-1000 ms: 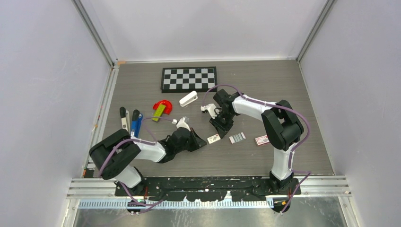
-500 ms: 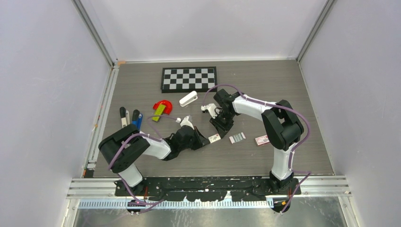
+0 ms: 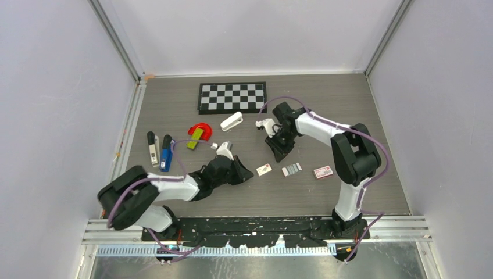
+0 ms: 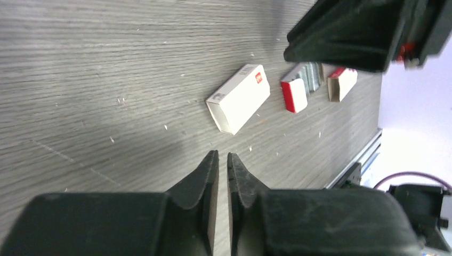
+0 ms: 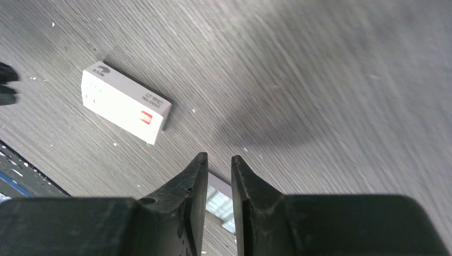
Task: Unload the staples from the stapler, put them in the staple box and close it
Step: Close the staple box at the center of the board, then move the staple box to the center of the board.
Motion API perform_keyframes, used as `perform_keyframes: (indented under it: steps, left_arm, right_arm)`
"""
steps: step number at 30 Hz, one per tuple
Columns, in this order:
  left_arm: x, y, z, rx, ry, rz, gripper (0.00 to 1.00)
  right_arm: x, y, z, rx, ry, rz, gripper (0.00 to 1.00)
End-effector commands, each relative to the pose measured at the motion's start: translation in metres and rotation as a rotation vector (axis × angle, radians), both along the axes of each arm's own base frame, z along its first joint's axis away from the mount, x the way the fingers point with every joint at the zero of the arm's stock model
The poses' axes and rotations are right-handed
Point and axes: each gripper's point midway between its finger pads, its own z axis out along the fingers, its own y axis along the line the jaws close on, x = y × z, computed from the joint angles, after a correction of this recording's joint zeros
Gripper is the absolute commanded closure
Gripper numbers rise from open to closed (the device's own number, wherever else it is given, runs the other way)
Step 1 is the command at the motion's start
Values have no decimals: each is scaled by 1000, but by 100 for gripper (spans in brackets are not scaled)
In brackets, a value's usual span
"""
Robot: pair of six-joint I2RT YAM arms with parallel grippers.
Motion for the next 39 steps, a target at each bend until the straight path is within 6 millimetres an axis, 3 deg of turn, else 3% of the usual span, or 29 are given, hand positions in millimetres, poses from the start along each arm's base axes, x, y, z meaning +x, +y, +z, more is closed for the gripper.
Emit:
perform_keyframes:
  steps: [1,4,8,11,13,14,19,24,31,34,39]
  left_arm:
    - [1,22,28,109,-153,-48,81]
    - [4,43,52,177,-268,-46,58]
    - [2,64,75,197,-411,-67,31]
    - [0,74,91,169,-486,-61,14]
    - [-1,81,98,160,-512,-50,8]
    - [-1,85,102,155,-521,-46,6]
    - [-7,91,110,124,-530,-61,4]
    - [-14,86,91,105,-486,-99,4]
    - [-4,84,84,114,-508,-70,4]
    - [1,85,84,140,-518,-64,4]
    - [4,90,89,171,-523,-50,4]
  right_arm:
    - [14,5,52,125,-119,36,71]
    - [7,11,77,211,-150,98,65]
    - [-4,17,116,376,-203,170,47]
    - [-16,15,140,485,-256,242,26]
    - [-31,14,144,540,-296,353,6]
    - [-40,13,144,560,-311,419,1]
    - [-67,6,131,598,-362,648,0]
    - [-81,7,131,647,-343,725,0]
    - [-48,15,122,580,-406,572,0]
    - [-41,17,103,496,-475,696,0]
    - [-42,34,75,438,-438,900,0]
